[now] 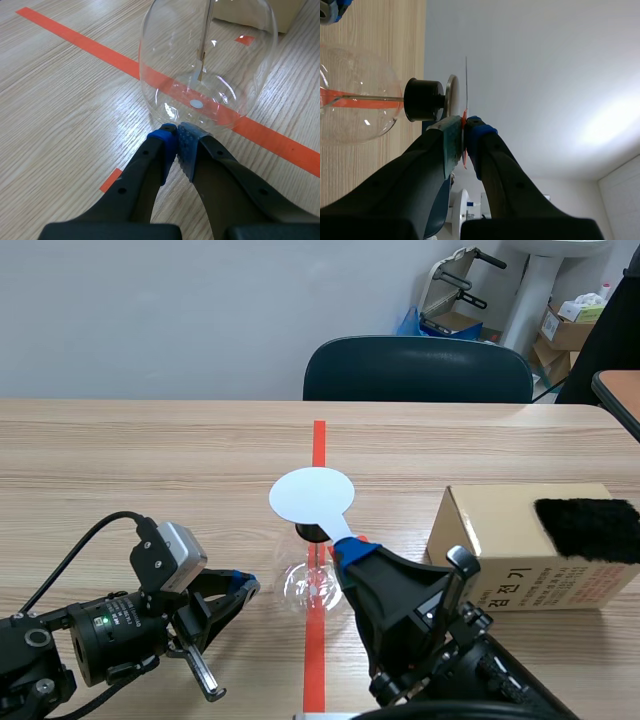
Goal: Do the electroscope experiment
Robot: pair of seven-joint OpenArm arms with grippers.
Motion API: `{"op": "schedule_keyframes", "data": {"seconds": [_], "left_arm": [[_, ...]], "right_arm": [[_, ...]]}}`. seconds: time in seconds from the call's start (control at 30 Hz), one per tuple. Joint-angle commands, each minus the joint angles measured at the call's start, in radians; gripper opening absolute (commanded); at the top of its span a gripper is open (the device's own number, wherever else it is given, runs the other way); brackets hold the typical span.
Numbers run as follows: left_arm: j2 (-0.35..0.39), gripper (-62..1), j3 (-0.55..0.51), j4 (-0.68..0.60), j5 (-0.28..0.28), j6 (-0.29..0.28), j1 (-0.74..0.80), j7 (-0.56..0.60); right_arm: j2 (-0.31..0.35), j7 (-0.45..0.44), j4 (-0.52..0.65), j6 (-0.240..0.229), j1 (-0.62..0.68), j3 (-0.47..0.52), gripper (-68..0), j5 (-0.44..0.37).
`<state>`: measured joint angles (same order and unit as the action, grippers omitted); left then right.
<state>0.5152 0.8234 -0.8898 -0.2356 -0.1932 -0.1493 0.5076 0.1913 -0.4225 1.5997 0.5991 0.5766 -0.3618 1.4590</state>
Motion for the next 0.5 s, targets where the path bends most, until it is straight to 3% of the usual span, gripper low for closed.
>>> {"op": "schedule_keyframes", "data": {"seconds": [0.0, 0.27, 0.47], "left_arm": [[-0.005, -57.3, -0.006, -0.013, -0.007, 0.000, -0.005, 0.014], [-0.005, -57.3, -0.006, -0.013, -0.007, 0.000, 0.005, 0.011], [-0.005, -57.3, -0.006, -0.013, -0.007, 0.000, 0.005, 0.011]], "right_arm": [[0.003, -0.003, 0.009, 0.014, -0.012, 0.003, -66.0, 0.002], [0.003, -0.002, 0.009, 0.014, -0.012, 0.003, -66.0, 0.002], [0.003, 0.082, 0.009, 0.014, -0.012, 0.003, -66.0, 0.002]]}}
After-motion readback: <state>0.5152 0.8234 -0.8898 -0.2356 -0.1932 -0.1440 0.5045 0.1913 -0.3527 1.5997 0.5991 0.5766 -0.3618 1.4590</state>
